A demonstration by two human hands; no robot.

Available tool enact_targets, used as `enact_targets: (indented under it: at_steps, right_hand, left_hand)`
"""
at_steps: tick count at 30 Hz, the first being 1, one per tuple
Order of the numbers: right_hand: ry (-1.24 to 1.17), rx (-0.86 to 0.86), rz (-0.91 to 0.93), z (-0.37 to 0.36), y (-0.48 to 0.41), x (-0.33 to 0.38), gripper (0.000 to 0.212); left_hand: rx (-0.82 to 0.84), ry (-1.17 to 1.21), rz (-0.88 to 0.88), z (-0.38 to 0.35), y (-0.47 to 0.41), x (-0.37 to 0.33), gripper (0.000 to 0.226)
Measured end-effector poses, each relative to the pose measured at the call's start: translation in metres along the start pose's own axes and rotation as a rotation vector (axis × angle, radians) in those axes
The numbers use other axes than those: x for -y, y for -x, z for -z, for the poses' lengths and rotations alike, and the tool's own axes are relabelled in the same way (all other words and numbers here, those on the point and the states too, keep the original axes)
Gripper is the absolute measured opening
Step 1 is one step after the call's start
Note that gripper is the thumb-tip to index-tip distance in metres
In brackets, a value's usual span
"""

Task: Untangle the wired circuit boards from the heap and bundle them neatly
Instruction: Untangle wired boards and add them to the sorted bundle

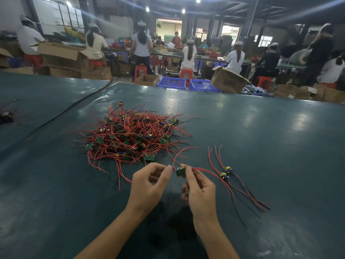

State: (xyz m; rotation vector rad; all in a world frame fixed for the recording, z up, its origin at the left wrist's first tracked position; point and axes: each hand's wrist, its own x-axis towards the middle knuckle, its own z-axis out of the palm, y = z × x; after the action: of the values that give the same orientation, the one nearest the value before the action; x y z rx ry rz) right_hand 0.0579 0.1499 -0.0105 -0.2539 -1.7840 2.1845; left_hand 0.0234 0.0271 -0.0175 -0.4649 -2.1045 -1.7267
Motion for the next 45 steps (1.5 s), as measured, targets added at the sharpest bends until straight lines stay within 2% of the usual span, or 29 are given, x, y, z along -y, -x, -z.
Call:
enact_targets:
  at_steps: [2, 4, 8, 12, 15, 19, 22, 29, 31, 38, 43, 45]
  right_hand:
    - [0.037, 0.086, 0.042, -0.001, 0.001, -0.001, 0.023]
    - [0.089, 0.138, 0.076, -0.004, 0.003, -0.002, 0.025]
    - [0.024, 0.087, -0.010, -0.004, 0.001, -0.003, 0.026]
    - [-0.082, -0.056, -0.127, 0.000, -0.004, -0.005, 0.019]
    - [-0.099, -0.035, -0.127, 0.000, -0.004, -0.006, 0.018]
    - [-0.064, 0.056, -0.050, -0.002, -0.002, -0.004, 0.014]
    - [-0.057, 0.102, -0.043, -0.005, -0.001, -0.005, 0.016]
    - [-0.059, 0.021, -0.070, -0.003, 0.000, -0.002, 0.021]
    - [-0.075, 0.014, -0.084, -0.004, -0.001, -0.001, 0.014]
    - [-0.017, 0.039, -0.015, -0.007, 0.002, -0.001, 0.020]
    - [0.059, 0.005, 0.038, -0.008, 0.002, -0.004, 0.026]
    - [0.036, -0.003, -0.006, -0.010, 0.003, -0.006, 0.030]
  left_hand:
    - [0.070, 0.112, 0.166, -0.001, -0.001, -0.001, 0.031]
    - [0.090, 0.175, 0.214, -0.003, -0.001, -0.001, 0.025]
    - [0.016, 0.267, 0.286, -0.003, -0.003, 0.002, 0.013]
    - [-0.003, 0.447, 0.450, -0.004, -0.004, -0.002, 0.024]
    - [0.029, 0.527, 0.566, -0.002, -0.006, -0.005, 0.036]
    - [0.191, 0.507, 0.660, -0.002, -0.005, -0.008, 0.055]
    - [0.255, 0.510, 0.635, -0.005, -0.002, -0.012, 0.046]
    - [0.267, 0.505, 0.501, -0.006, 0.001, -0.009, 0.031]
    - [0.264, 0.515, 0.504, -0.006, 0.001, -0.008, 0.032]
    - [0.275, 0.515, 0.635, -0.010, -0.001, -0.011, 0.045]
    - [0.232, 0.421, 0.512, -0.012, 0.002, -0.009, 0.056]
    - [0.210, 0.376, 0.452, -0.012, 0.004, -0.008, 0.050]
